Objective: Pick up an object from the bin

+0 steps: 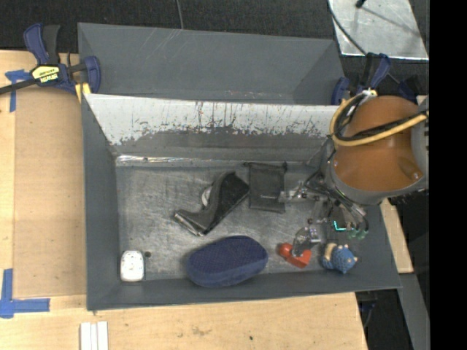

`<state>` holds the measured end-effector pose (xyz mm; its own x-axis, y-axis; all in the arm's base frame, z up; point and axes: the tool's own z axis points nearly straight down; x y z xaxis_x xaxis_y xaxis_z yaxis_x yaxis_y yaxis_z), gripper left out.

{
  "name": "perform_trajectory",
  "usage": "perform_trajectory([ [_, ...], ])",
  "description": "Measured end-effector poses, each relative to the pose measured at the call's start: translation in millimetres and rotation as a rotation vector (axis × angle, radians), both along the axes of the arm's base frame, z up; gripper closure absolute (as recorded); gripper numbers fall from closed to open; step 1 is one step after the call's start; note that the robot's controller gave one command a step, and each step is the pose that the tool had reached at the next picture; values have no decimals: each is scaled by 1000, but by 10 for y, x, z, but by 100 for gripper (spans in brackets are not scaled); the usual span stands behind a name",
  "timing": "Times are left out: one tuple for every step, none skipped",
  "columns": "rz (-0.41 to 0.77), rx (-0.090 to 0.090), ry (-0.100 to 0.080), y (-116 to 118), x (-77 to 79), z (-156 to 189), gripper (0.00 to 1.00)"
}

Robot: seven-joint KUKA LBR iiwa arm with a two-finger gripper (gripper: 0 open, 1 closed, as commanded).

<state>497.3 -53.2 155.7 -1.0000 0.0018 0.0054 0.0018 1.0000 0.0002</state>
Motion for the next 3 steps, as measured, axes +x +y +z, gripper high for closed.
perform_trajectory([
  [273,-8,-5,1031,467,-785,0],
  [368,-6,-23,1693,193,-786,0],
  [480,-12,-39,2012,12,-769,0],
])
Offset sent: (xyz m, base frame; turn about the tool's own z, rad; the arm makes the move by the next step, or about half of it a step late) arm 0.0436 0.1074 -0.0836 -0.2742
